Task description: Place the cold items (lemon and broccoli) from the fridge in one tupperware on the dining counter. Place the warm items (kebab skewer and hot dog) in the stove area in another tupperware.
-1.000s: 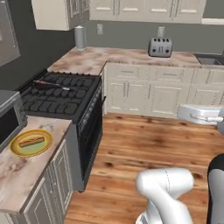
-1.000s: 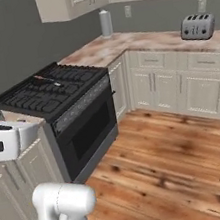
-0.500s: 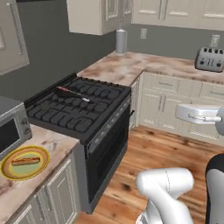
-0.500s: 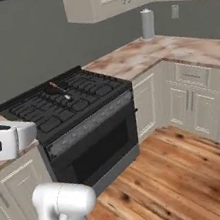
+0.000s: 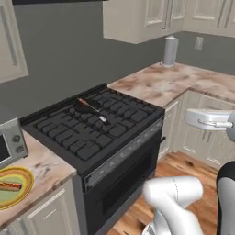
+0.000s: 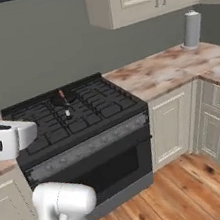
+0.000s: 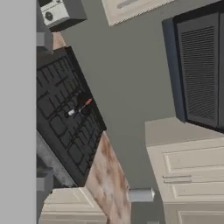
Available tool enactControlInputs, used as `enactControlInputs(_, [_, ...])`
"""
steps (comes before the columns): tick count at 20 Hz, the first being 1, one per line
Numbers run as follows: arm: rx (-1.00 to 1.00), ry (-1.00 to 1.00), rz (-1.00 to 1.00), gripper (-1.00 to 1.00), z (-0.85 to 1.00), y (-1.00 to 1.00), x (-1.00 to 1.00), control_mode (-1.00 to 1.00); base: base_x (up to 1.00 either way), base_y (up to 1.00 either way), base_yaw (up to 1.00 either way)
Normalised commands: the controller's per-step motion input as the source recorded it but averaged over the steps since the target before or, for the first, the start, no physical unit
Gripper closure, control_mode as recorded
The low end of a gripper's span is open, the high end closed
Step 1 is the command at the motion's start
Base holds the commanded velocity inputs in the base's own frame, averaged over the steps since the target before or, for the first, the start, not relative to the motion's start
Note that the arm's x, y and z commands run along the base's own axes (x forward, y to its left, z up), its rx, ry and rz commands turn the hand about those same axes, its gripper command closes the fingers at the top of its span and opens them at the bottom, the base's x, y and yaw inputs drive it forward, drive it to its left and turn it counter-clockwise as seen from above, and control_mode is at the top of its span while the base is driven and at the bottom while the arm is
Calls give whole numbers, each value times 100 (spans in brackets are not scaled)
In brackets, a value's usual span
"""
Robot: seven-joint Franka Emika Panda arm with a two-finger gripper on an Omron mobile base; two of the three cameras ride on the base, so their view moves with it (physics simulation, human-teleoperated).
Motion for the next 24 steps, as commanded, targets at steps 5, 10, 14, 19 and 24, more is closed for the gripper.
enactControlInputs(5, [0, 0, 0, -100, 0, 0, 0, 100, 87, -34, 52])
enactControlInputs(10, [0, 0, 0, -100, 0, 0, 0, 100, 66, -31, 59])
enactControlInputs(14, [0, 0, 0, -100, 0, 0, 0, 100, 56, -42, 50])
enactControlInputs(19, [0, 0, 0, -100, 0, 0, 0, 100, 64, -40, 28])
enactControlInputs(24, [0, 0, 0, -100, 0, 0, 0, 100, 71, -29, 14])
